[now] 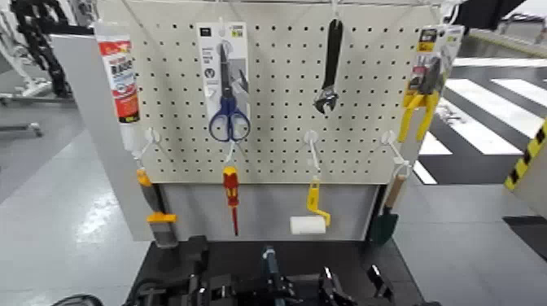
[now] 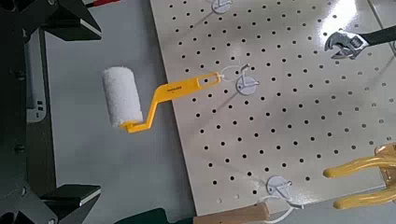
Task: Place the crate on the table.
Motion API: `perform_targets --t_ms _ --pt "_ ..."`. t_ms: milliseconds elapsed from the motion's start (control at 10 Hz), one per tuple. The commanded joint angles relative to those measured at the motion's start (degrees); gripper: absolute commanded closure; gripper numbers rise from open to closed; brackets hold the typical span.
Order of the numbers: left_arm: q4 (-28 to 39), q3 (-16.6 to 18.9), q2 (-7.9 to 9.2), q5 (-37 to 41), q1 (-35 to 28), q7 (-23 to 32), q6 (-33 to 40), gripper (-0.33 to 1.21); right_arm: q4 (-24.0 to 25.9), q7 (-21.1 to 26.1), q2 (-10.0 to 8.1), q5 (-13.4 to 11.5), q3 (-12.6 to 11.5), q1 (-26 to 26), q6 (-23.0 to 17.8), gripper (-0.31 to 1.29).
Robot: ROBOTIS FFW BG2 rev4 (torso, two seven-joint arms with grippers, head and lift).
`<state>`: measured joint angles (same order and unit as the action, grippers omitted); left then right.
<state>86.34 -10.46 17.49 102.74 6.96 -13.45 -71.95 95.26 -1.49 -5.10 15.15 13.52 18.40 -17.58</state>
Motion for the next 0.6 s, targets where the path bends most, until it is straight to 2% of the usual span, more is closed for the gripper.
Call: perform_targets --t_ms 100,600 --pt "-0.3 -0.2 0.09 0.0 0.2 0.0 0.0 1.14 -0.1 0.0 -0.09 0.0 -0.1 0.0 -0.1 0.14" --pt "-2.0 -1.2 0.97 -0.2 1.9 0.0 0.1 1.14 -0.4 -0.1 -0.18 0.1 0.1 -0.1 -0.4 0.14"
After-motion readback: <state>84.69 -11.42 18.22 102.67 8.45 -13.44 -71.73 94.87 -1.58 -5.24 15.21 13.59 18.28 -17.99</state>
